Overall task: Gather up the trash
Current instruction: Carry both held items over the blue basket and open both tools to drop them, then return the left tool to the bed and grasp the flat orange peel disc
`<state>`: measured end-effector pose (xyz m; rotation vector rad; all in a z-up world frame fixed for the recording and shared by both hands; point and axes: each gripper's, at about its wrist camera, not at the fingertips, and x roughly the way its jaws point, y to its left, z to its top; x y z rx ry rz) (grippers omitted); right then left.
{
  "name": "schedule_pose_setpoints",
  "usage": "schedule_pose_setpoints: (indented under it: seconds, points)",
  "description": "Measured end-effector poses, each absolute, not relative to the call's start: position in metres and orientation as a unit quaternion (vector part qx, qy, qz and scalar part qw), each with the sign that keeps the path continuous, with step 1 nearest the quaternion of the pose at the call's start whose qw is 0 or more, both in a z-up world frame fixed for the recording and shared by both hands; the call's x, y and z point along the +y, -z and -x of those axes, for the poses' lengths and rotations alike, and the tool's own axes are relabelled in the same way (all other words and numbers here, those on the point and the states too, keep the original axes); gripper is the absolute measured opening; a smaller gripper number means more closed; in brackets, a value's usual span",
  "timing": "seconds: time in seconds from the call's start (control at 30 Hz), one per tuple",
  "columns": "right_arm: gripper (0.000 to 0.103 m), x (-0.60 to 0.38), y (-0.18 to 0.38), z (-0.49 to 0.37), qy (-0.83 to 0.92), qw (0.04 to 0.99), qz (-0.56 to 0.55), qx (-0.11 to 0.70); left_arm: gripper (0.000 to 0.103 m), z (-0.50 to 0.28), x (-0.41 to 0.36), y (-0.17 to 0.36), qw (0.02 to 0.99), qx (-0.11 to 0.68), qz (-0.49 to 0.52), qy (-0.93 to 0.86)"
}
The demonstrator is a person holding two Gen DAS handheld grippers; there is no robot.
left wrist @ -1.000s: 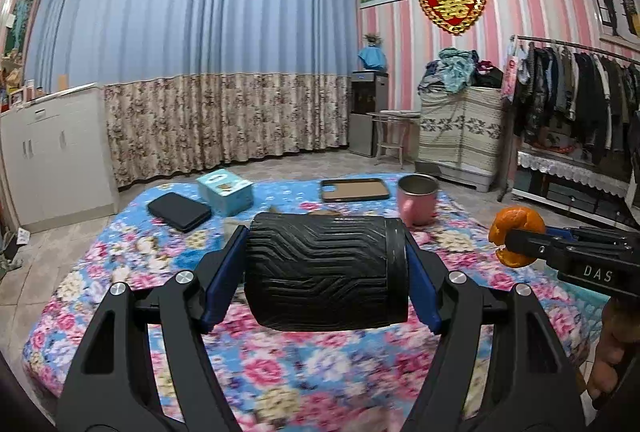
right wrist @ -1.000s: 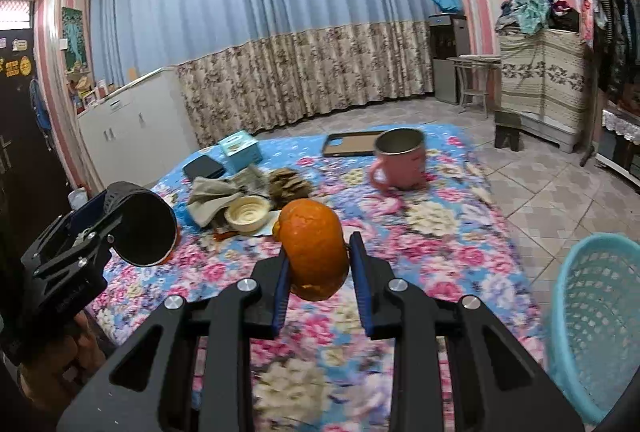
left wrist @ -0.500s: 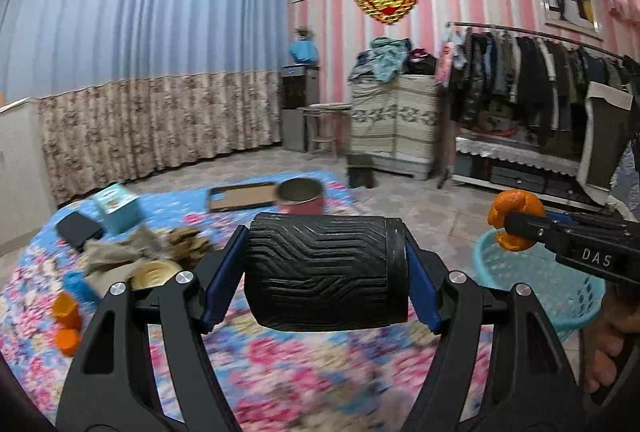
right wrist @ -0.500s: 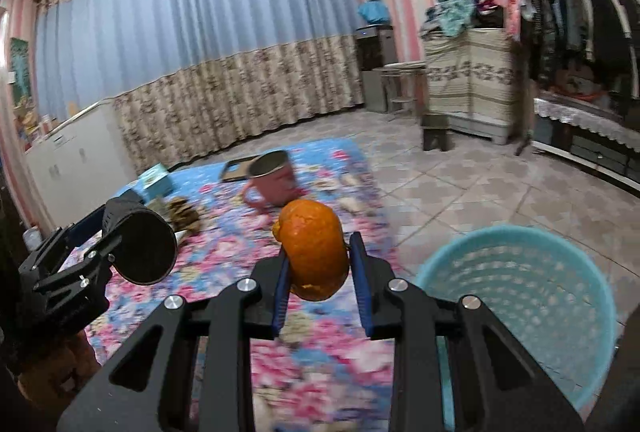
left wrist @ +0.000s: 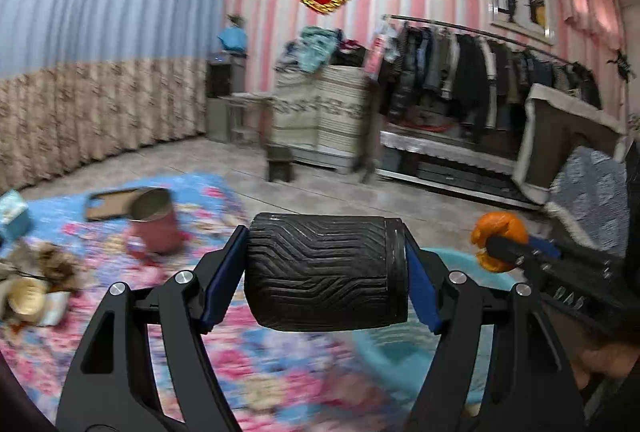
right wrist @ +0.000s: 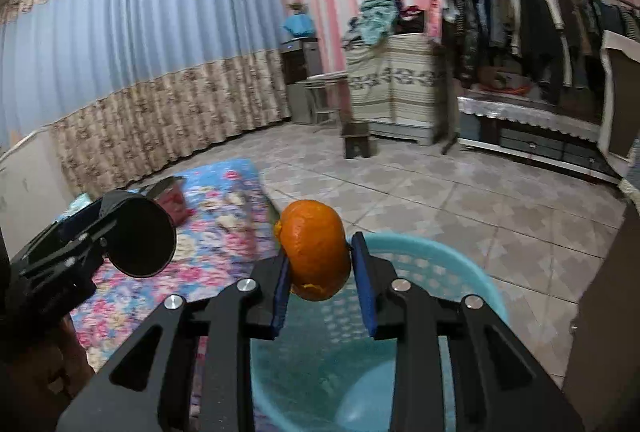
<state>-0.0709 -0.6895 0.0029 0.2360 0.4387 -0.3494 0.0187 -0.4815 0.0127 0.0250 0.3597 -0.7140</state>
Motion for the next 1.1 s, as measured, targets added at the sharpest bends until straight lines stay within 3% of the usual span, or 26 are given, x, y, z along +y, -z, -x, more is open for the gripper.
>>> schedule_pose_setpoints:
  seconds: [0.07,0.1,0.13,0.17,0.2,0.47,0.87,1.1]
  points:
    - [0.030,-0.703,0.000,0.073,0.189,0.949,-0.120,0.223,0.071,-0.019,-0.501,-0.011,0.911,0.185,-0.011,0.370]
    - [0.036,-0.711,0.003,0.071,0.195,0.943,-0.126,0.237,0.074,-0.021,-0.510,-0.009,0.904,0.195,-0.009,0.381]
    - [0.045,-0.716,0.004,0.070,0.196,0.941,-0.131,0.244,0.077,-0.023,-0.519,-0.006,0.896,0.209,-0.012,0.393]
    - [0.065,-0.720,0.003,0.073,0.202,0.939,-0.135,0.242,0.086,-0.025,-0.525,-0.002,0.891,0.217,-0.015,0.397]
    - [0.072,-0.722,-0.001,0.078,0.210,0.941,-0.135,0.230,0.091,-0.024,-0.528,0.000,0.892,0.220,-0.014,0.395]
    - [0.072,-0.708,-0.012,0.088,0.218,0.944,-0.131,0.212,0.091,-0.036,-0.464,-0.013,0.913,0.208,-0.004,0.351]
    - [0.072,-0.538,0.012,0.025,0.053,0.959,-0.149,0.235,0.095,-0.034,-0.187,0.006,0.966,0.230,-0.056,0.101]
    - [0.075,-0.423,0.013,-0.008,-0.050,0.961,-0.145,0.231,0.096,-0.063,-0.084,0.048,0.951,0.306,-0.034,0.037]
